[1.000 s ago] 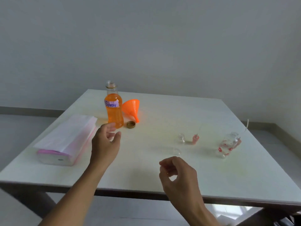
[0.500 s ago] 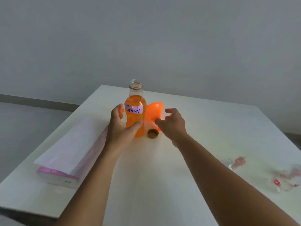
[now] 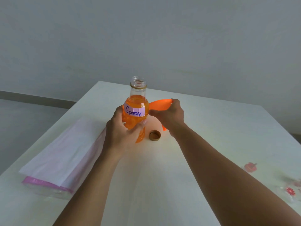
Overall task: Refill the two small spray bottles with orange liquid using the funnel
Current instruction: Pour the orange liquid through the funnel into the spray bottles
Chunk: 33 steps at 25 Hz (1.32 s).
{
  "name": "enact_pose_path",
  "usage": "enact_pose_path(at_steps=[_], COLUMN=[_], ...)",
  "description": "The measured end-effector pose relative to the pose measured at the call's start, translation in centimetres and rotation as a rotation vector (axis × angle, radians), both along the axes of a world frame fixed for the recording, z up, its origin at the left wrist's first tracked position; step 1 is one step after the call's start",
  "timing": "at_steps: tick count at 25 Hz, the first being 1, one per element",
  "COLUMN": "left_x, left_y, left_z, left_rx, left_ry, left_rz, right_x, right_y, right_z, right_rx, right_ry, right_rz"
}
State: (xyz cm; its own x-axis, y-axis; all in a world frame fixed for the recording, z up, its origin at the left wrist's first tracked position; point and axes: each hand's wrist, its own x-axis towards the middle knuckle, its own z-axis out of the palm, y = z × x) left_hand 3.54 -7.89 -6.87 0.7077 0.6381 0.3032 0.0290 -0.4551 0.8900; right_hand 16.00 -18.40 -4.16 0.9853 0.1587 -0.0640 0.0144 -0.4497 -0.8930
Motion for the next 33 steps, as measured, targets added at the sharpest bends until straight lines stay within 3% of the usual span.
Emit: enact_pose_path(at_steps=[12, 20, 33], left_x=[-6.6, -8.3, -6.3], left_y=[-6.3, -10.4, -12.4], left_z=[2.1, 1.9, 1.2], left_rx=[0.007, 0.077, 0.123], left_ry=[-0.05, -0.021, -0.01], left_rz=[-0.211, -0.286, -0.286], right_x=[-11.4, -12.9, -10.9], right_y=[-17.2, -25.3, -25.6], right_z=[10.4, 7.1, 3.9], right_rx=[0.265, 0.317, 0.274], right_ry=[-0.368, -0.348, -0.341], right_rz=[0.054, -0.01, 0.072])
